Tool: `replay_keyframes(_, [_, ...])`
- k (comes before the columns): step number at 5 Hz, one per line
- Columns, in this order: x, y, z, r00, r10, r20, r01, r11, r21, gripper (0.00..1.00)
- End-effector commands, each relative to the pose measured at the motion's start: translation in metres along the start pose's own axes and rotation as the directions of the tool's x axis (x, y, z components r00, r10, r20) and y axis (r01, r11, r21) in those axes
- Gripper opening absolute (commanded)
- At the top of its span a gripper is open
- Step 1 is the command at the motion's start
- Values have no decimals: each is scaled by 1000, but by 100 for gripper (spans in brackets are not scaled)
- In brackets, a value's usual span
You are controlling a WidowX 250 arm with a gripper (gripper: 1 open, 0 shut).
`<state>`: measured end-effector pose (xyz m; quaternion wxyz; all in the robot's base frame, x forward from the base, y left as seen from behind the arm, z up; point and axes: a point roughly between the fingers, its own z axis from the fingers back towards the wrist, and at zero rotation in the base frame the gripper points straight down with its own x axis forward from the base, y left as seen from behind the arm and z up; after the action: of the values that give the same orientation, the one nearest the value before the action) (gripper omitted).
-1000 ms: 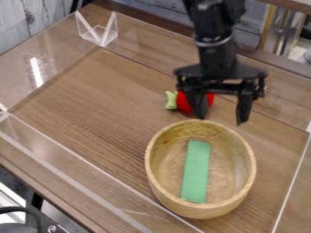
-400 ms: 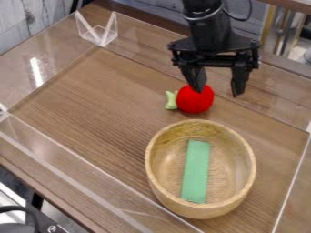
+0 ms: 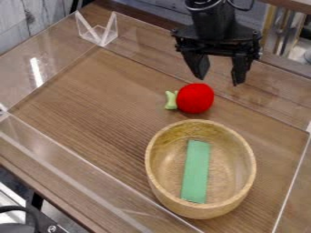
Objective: Remove the green stick from the brown bowl and put it on the table
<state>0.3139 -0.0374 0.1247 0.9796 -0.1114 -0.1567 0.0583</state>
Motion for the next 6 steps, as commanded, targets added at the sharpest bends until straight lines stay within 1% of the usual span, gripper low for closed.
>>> replay_keyframes(1, [10, 3, 22, 996, -48, 71, 48, 999, 4, 100])
replay_keyframes(2, [5, -16, 13, 996, -24, 82, 22, 999, 30, 100])
replay_keyframes(3, [-2, -41, 7, 997, -1, 73, -3, 999, 44, 100])
replay_keyframes(4, [2, -30, 7, 997, -54, 63, 51, 997, 50, 100])
replay_keyframes(5, [5, -11, 9, 996, -70, 60, 66, 996, 60, 100])
replay_keyframes(6, [15, 5, 4, 996, -52, 70, 46, 996, 82, 100])
